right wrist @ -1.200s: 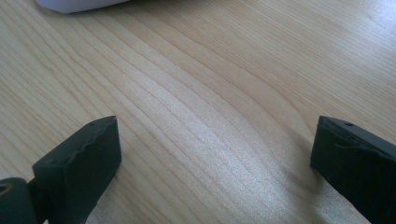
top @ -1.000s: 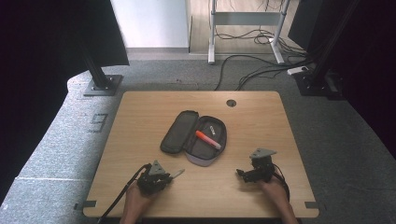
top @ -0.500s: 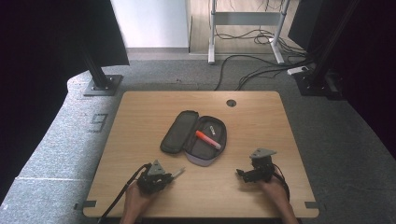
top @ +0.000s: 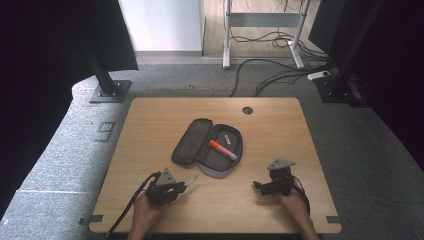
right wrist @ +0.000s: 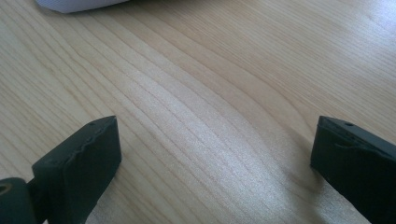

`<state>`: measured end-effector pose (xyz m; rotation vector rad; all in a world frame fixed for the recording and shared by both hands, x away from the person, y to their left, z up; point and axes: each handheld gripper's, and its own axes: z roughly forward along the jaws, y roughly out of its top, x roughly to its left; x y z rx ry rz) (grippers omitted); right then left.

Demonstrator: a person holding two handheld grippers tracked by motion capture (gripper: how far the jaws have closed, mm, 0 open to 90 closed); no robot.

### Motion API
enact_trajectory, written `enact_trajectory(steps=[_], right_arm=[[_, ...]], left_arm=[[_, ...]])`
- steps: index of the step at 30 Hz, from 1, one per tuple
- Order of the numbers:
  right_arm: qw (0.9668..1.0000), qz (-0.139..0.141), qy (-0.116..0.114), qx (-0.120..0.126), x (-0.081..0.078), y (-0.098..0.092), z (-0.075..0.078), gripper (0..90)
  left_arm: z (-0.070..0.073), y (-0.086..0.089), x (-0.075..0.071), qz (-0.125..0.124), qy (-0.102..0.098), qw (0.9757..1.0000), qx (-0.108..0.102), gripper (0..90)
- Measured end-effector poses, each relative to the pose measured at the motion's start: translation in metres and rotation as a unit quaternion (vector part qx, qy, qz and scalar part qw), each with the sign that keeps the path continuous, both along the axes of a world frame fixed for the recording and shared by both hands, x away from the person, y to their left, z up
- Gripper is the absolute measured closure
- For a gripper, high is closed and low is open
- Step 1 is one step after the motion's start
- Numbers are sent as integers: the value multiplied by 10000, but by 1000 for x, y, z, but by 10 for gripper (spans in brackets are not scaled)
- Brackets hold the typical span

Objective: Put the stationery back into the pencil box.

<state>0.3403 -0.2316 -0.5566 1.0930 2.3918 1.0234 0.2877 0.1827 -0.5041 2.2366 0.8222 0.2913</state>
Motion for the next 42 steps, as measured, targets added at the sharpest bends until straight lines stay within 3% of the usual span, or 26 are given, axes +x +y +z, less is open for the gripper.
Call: enact_trajectory(steps=[9,19,42], right_arm=[[10000,1,-1,-1,0,0,0,12],[10000,-4,1,5,0,0,0,12],[10000,0,0,-2,0,0,0,12]], left_arm=[[14,-7,9,36,-106,9999,-101,800],[21,-14,20,74,-108,9997,-200,800],[45,-40,54,70,-301,9994,-126,800]])
